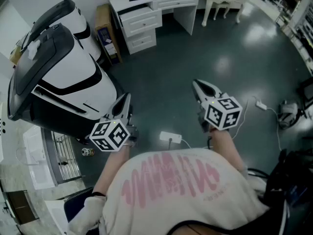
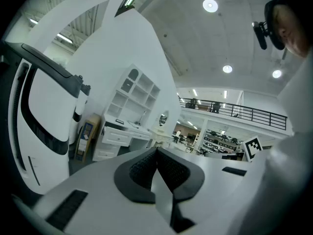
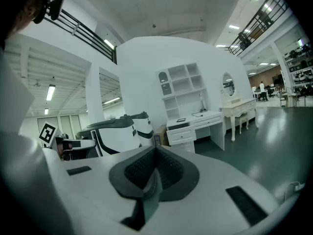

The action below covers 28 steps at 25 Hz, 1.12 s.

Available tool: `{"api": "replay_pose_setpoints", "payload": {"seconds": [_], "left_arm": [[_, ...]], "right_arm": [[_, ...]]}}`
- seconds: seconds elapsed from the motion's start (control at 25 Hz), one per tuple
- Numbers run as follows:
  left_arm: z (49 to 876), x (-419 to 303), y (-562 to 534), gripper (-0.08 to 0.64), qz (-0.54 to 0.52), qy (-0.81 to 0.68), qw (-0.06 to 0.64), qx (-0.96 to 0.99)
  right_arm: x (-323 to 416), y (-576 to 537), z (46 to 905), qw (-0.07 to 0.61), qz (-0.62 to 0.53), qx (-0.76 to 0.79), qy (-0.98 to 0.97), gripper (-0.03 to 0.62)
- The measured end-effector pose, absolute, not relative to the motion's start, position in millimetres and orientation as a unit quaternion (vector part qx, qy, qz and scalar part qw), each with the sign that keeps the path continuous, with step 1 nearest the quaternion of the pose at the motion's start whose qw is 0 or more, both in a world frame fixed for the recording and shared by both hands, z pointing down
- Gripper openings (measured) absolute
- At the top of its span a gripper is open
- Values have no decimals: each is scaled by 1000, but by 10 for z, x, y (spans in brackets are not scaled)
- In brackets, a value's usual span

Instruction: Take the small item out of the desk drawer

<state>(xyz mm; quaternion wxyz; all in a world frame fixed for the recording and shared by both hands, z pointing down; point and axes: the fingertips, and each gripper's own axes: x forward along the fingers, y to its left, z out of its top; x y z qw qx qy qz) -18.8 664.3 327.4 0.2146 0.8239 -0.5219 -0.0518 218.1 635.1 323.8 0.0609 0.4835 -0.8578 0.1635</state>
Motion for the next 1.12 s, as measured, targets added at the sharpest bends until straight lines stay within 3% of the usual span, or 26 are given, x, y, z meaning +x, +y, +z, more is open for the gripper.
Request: {"api": "replay_pose_setpoints", "payload": {"seconds": [0.44,0.68,1.12], "left_arm": [[3330,-83,6563,29,-66,-544,207,811],[3524,-103,6419,29,-61,-558,218,798],[3767,-319,5171,28,-71,-540,231,806]], "right_arm": [[2260,6174,3289,35,175,446,-877,17],[2343,5962,3475,56,181,449,-873,17],[2146,4852,3728,76,192,463,-862,17]]}}
